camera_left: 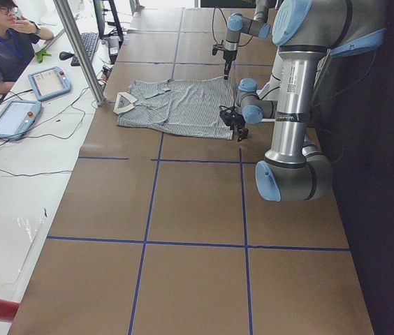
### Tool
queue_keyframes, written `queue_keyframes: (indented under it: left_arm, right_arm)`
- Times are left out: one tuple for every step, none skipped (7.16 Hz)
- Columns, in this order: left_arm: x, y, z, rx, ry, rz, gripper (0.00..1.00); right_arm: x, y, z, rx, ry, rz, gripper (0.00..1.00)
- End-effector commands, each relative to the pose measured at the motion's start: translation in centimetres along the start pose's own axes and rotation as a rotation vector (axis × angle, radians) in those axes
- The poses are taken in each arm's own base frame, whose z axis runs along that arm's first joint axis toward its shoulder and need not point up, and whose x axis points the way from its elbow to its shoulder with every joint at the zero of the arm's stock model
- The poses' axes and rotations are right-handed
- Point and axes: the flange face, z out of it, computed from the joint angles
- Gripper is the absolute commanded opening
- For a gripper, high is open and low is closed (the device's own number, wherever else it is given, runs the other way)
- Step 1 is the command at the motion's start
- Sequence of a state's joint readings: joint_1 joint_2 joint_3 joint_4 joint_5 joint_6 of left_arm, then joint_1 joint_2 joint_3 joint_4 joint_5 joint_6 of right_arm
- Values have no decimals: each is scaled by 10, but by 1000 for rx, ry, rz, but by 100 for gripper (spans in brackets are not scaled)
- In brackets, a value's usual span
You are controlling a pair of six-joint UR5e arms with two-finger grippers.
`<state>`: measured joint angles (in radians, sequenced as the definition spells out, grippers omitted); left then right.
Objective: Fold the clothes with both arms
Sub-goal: 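Grasp the hem corners with both grippers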
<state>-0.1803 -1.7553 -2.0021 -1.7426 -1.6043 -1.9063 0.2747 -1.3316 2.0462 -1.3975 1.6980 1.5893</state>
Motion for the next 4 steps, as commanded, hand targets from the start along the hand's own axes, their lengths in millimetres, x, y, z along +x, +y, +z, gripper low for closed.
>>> queue_keyframes:
  left_arm:
    - [2, -3, -1, 16, 7, -3, 88]
    - [4, -9, -7, 22, 18, -7, 88]
    - [5, -13, -8, 27, 20, -9, 88]
    - [4, -15, -7, 30, 17, -7, 88]
  right_arm:
    - [0, 0, 1, 0, 1, 0, 0]
    - [0, 0, 1, 0, 1, 0, 0]
    - [0, 0, 1, 0, 1, 0, 0]
    - [0, 0, 1, 0, 0, 0, 0]
